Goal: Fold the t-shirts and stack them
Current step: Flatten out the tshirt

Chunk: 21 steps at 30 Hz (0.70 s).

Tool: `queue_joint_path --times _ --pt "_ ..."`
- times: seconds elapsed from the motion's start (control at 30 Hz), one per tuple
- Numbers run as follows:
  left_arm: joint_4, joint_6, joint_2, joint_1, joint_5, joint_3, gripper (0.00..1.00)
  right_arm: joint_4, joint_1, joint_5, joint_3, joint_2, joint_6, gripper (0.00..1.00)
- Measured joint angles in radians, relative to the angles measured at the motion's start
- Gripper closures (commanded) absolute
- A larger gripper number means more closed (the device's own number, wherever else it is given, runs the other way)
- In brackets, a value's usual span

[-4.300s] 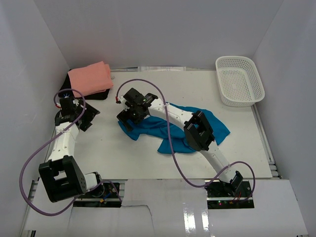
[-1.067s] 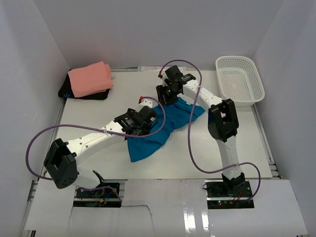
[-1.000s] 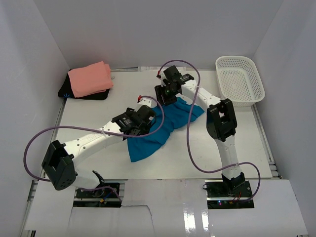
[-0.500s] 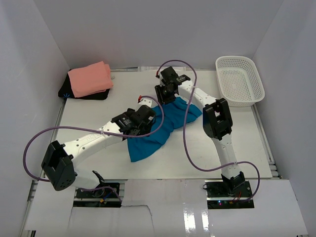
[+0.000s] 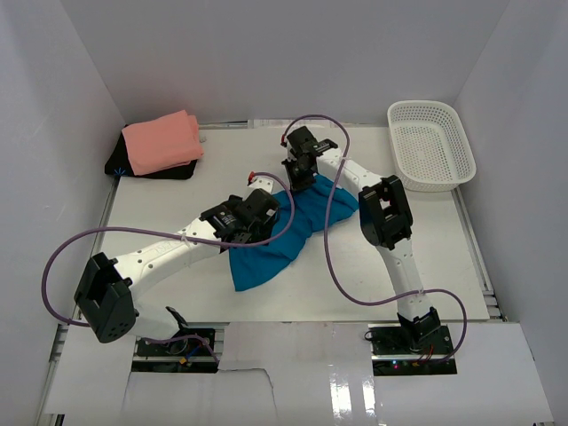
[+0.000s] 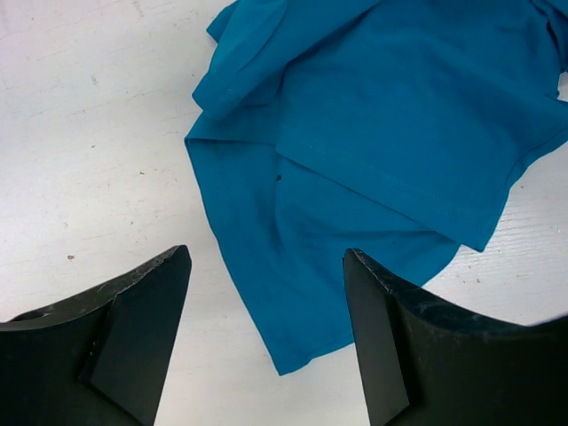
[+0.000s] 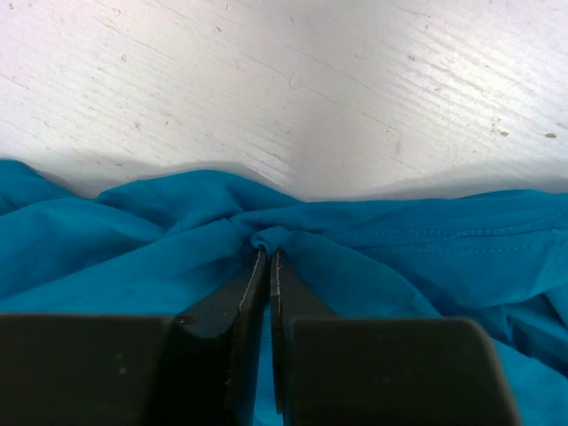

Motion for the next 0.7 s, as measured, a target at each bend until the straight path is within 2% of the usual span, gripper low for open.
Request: queue_joint_path --times 0.17,0.27,0.43,0.7 --pt "0.006 0.001 0.0 0.001 0.002 0.0 0.2 -0.003 0.0 0.024 0.006 0.0 0.004 0.88" --pt "0.008 0.013 0.0 0.001 0.006 0.0 0.21 -0.009 0.0 0.039 0.006 -0.011 0.003 0.92" --pt "0.008 0.055 0.027 -0.014 -0.01 0.002 0.24 -0.031 -0.011 0.053 0.006 -0.077 0.003 0.92" --pt "0.008 0.108 0.204 -0.187 -0.119 0.063 0.25 -0.053 -0.119 0.048 -0.001 -0.246 0.01 0.92"
